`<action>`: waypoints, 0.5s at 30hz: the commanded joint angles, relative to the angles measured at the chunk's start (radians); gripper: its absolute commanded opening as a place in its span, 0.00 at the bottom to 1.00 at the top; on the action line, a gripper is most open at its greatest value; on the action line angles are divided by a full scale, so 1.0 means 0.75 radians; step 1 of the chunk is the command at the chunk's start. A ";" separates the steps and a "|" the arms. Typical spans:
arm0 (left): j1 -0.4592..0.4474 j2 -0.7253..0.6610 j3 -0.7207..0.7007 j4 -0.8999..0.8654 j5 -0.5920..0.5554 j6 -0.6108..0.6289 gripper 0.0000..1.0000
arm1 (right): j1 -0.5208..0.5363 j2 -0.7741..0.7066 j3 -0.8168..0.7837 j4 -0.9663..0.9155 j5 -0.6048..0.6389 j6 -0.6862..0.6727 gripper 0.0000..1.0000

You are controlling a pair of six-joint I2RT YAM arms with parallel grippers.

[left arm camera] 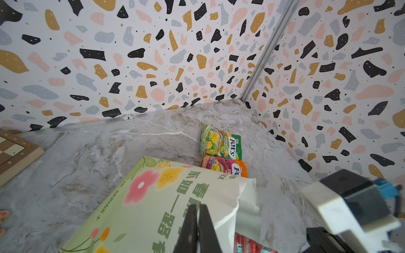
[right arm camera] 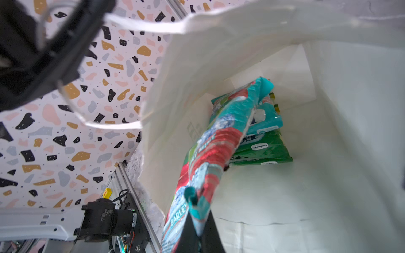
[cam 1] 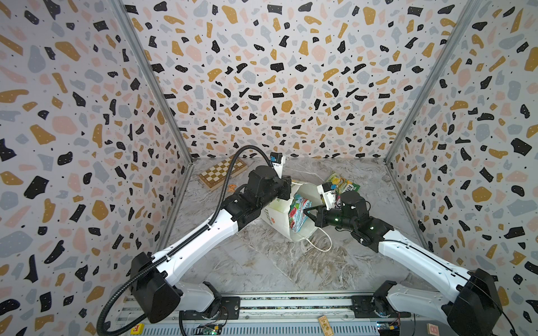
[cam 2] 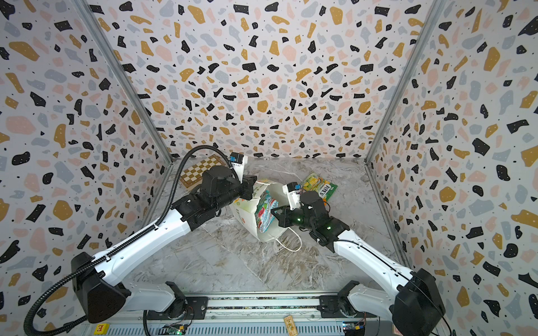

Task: Take the snacks out of the paper bag
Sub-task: Pick up the snack from the paper bag.

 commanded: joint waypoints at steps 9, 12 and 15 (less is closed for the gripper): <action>-0.002 -0.041 -0.004 0.041 -0.061 -0.027 0.00 | -0.036 -0.313 0.156 -0.287 0.009 -0.278 0.00; -0.002 -0.039 -0.007 0.042 -0.061 -0.027 0.00 | -0.038 -0.384 0.180 -0.309 0.051 -0.304 0.00; -0.002 -0.039 -0.008 0.042 -0.057 -0.027 0.00 | -0.038 -0.453 0.204 -0.335 0.140 -0.316 0.00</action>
